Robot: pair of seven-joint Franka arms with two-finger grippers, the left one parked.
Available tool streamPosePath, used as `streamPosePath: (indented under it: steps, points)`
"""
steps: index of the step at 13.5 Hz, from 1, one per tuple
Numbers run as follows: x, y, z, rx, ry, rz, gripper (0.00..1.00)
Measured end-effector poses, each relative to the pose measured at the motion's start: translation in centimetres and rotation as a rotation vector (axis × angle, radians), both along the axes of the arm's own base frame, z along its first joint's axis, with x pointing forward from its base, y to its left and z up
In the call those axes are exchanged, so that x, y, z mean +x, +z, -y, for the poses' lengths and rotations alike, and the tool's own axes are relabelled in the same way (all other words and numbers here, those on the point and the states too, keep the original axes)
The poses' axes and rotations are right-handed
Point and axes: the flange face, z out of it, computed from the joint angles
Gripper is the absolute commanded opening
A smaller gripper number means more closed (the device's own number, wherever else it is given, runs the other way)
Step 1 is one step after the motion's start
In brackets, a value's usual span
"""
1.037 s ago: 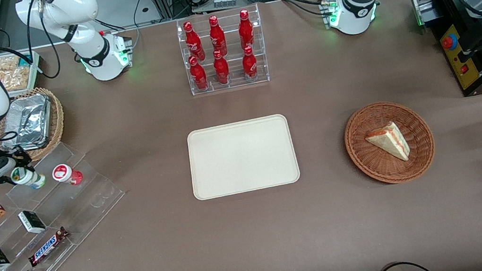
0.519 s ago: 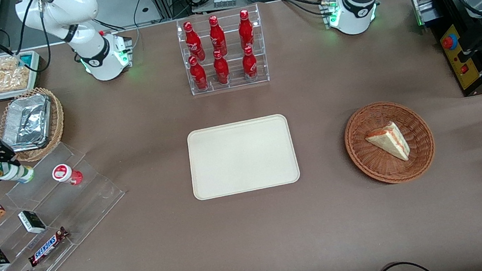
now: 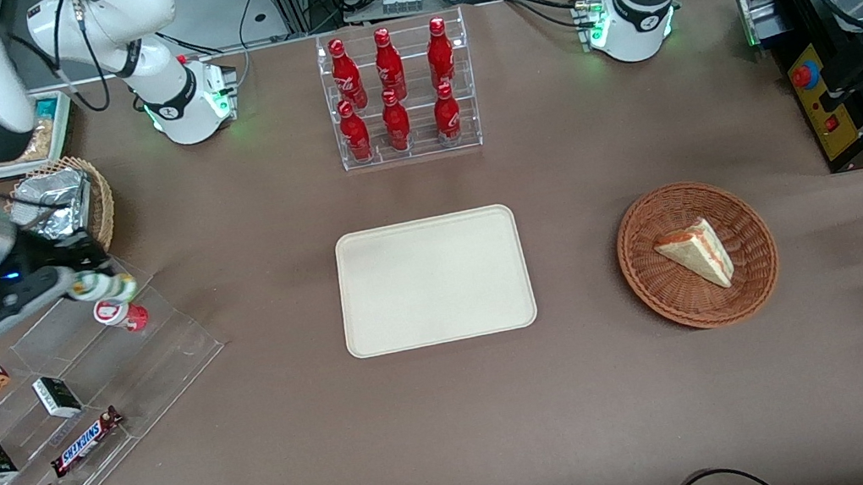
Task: Place green gum on tray
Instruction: 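Lift the gum bottle and carry it over the cream tray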
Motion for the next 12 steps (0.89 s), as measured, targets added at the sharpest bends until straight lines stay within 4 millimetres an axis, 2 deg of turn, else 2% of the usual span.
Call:
streamPosePath:
  steps: [4,7,10,12]
  points:
    - [-1.9,-0.7,-11.6,-0.018,-0.121,-0.018,0.0]
    - [-2.1,-2.3,-20.1,-0.037,-0.221,-0.01,0.0]
    - [-1.9,-6.0,-28.3,-0.045,-0.315,0.016,0.0]
    - [-1.8,-9.3,-32.4,-0.047,-0.368,0.027,0.0]
